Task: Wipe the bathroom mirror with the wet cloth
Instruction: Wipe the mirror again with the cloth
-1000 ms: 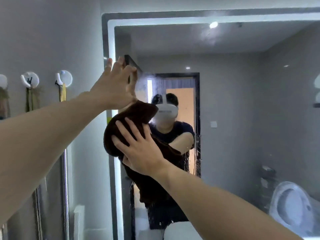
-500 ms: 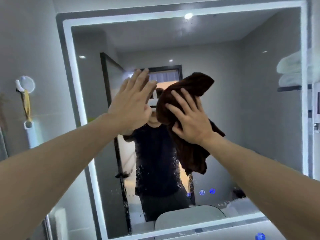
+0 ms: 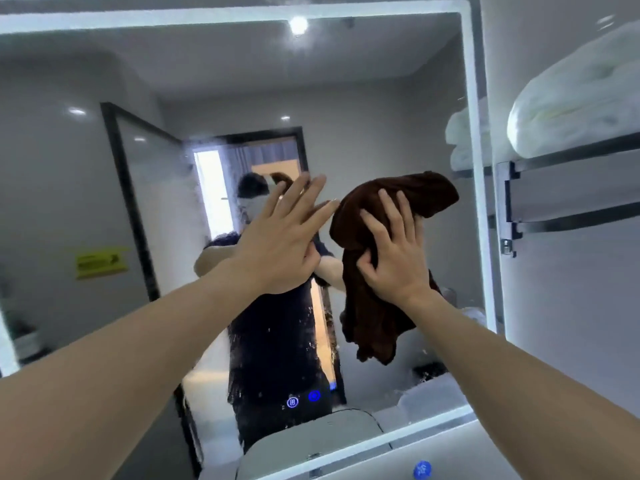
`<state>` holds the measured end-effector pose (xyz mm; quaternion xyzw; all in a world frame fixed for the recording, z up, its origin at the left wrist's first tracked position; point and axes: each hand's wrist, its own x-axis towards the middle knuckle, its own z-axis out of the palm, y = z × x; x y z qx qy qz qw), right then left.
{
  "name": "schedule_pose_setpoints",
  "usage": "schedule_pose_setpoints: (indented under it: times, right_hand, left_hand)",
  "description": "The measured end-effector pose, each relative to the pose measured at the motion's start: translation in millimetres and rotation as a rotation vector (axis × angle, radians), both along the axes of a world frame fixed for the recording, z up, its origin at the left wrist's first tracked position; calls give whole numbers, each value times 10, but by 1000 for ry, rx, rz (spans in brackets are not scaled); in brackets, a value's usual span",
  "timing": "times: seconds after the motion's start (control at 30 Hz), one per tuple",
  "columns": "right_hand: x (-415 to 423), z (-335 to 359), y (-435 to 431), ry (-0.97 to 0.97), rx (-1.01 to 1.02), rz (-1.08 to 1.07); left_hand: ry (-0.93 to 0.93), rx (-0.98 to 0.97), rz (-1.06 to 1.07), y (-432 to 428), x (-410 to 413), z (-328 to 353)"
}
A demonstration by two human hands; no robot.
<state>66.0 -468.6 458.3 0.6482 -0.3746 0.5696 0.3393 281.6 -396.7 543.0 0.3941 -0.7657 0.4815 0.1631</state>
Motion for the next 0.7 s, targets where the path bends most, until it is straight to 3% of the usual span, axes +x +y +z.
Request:
schedule_pose_setpoints:
  times: [0.23,0.47,0.57,0.7]
  right_hand:
    - [-636,-424,-148,-58,17,7]
    - [-871,-521,-204,-3,23,36]
    - [-944,-320,-225,-21,-13,41]
    - [-1120,467,-326,-197,-50,34]
  left_hand:
    - [-10,-15,-38,-317,-858,-224]
    - [-22,-160,-11,-563,-997,-323]
    - [-31,-190,-1,-585,-1017,-326]
    - [-25,-204,-5,-615,-1027,-335]
